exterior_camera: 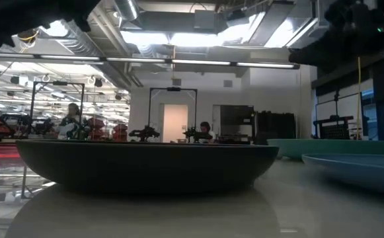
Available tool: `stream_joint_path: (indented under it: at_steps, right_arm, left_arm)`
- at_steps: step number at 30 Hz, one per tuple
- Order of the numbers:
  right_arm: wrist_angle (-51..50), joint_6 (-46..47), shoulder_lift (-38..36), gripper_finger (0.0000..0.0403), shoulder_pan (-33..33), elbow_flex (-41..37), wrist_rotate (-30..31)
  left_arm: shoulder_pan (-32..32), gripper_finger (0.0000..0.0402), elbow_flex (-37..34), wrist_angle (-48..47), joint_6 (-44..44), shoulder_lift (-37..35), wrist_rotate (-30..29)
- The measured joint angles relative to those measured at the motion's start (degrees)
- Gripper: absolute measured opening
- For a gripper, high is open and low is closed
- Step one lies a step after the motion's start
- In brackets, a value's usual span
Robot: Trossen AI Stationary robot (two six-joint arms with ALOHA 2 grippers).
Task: Stack plastic plates
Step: Stack the green plate on top of the blue plate
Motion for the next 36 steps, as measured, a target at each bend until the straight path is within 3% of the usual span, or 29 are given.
stream_joint_path:
  at_steps: [7, 13, 20, 26, 36]
  right_arm:
    - [-2.9, 2.3, 11.1, 0.0041, 0.0, 8.2, 1.1]
    - [-15.7, 11.7, 17.2, 0.0142, 0.0, 14.8, 0.2]
    - [-26.7, 21.6, 23.9, 0.0237, 0.0, 16.9, -7.7]
    - [-32.2, 23.6, 30.8, 0.0246, 0.0, 16.9, -8.9]
    - [-31.9, 20.3, 38.9, 0.0216, 0.0, 16.9, -9.3]
  left_arm:
    - [0.0, 0.0009, 2.6, -0.4, 4.2, 2.1, 5.2]
    - [0.0, 0.0009, 2.6, 1.1, 5.4, 2.0, 5.2]
    - [0.0, 0.0009, 2.6, 2.6, 6.9, 1.9, 5.6]
    - [0.0, 0.0009, 2.6, 1.5, 6.7, 2.0, 5.5]
    - [0.0, 0.0009, 2.6, -1.3, 6.5, 2.4, 5.5]
